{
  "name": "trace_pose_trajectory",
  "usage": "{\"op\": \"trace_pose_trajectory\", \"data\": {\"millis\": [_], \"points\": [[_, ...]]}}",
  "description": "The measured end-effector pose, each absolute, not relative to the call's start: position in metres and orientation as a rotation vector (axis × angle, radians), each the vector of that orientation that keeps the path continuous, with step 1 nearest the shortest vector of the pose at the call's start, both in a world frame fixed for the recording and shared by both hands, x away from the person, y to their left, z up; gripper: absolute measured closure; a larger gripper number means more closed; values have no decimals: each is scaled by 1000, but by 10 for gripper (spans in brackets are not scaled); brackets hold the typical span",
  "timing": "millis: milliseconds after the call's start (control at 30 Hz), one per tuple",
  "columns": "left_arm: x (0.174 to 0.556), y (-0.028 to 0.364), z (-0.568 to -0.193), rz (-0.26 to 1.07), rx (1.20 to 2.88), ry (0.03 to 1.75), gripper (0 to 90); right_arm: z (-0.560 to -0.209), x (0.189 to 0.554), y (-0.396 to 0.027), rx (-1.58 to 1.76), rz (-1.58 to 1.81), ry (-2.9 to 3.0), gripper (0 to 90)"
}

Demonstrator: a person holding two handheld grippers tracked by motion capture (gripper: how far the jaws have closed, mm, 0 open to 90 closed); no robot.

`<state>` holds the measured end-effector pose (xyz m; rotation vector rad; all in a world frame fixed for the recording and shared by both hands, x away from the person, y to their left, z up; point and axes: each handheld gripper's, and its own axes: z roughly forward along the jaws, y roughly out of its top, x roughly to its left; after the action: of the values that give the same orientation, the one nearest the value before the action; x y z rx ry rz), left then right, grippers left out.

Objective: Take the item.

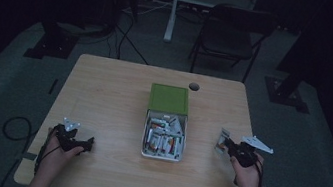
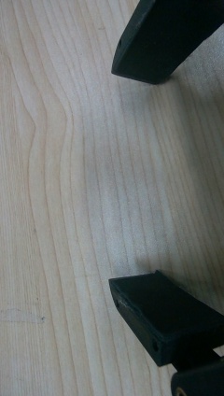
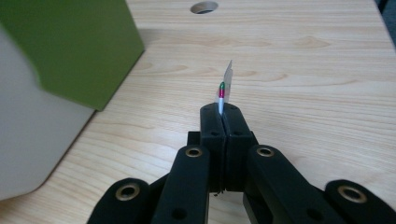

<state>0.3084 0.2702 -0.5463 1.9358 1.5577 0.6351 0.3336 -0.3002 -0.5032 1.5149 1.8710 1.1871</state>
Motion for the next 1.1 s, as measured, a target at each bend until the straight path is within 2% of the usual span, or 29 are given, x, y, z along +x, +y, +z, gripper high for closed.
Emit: {"op": "trace_pose_trajectory", "data": {"millis": [167, 367, 700, 833, 1000, 1100], "points": [[308, 270, -546, 636, 1936, 1558, 23, -506, 334, -309, 1540, 1155, 1848, 881], [308, 270, -546, 635, 1936, 1558, 23, -514, 335, -323, 1592, 1119, 1833, 813], [308, 270, -546, 635, 1935, 1558, 23, -530, 339, -343, 1689, 1044, 1809, 800], [308, 270, -546, 635, 1936, 1558, 23, -535, 339, -347, 1731, 1022, 1797, 729], [308, 270, -546, 635, 1935, 1558, 23, -538, 339, -354, 1730, 1027, 1770, 568], [308, 270, -546, 635, 1935, 1558, 23, -538, 339, -356, 1702, 1024, 1782, 505]]}}
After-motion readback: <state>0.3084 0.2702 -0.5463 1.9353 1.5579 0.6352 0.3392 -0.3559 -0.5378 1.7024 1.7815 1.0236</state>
